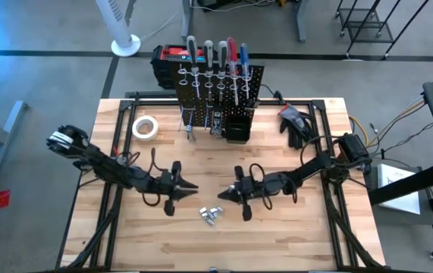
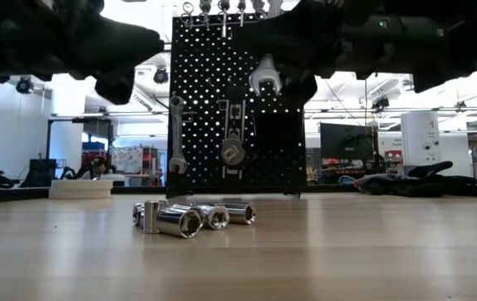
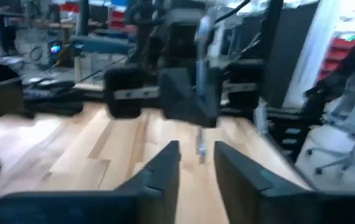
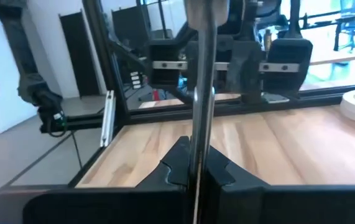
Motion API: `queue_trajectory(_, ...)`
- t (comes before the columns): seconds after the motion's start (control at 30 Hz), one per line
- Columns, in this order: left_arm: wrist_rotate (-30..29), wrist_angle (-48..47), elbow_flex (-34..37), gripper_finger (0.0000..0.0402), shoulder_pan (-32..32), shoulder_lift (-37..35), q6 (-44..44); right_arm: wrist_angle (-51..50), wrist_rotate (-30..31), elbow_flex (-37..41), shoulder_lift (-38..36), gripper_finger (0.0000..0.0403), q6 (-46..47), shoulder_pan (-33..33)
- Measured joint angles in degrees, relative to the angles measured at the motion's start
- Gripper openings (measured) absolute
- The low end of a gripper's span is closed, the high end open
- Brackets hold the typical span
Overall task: Hang tools onto peg board
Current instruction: Hang the wrench on the peg board
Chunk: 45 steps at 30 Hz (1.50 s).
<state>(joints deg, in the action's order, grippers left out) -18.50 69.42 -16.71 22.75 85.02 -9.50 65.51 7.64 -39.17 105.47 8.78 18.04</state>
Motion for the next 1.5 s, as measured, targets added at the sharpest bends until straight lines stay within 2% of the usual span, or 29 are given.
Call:
queue_trajectory(0.1,-3.8,-1.3,-2.4,0.0113,-0.4,2.7,0.0,-2.9,0.0,-1.5,0.0,0.0000,0.2,-0.2)
queue_trajectory(0.2,-4.5,-3.8,-4.8,0.0130,-1.4,5.3,0.0,-6.7,0.2,-2.8,0.0,0.0000,1.1,-0.8)
queue_trajectory(0.43,-0.4,-5.7,-10.8,0.0120,-4.1,11.0,0.3,-8.5,0.3,-3.9,0.0,0.0000,-0.2,-1.2)
queue_trajectory(0.6,1.0,-5.9,-14.5,0.0115,-5.1,12.8,4.1,-10.6,0.2,-3.9,-0.1,0.0000,0.6,-1.4)
queue_trajectory(0.73,2.2,-5.3,-15.8,0.0115,-5.4,12.3,6.5,-12.9,1.5,-3.9,-0.1,0.0000,0.8,-1.4)
queue_trajectory(0.93,7.3,-6.6,-17.3,0.0115,-6.0,11.6,7.5,-13.3,1.9,-4.0,-0.1,0.0000,0.8,-2.2)
queue_trajectory(1.27,7.5,-13.6,-21.3,0.0114,-7.6,11.7,7.5,-13.0,1.3,-4.7,-0.1,0.0000,0.7,-2.5)
queue_trajectory(1.37,7.4,-14.1,-22.0,0.0094,-7.7,11.7,7.5,-13.0,1.3,-4.7,-0.1,0.0000,0.7,-2.5)
queue_trajectory(1.5,7.1,-14.4,-22.0,0.0019,-7.8,11.7,6.0,-13.0,1.3,-4.7,-0.1,0.0000,0.6,-2.5)
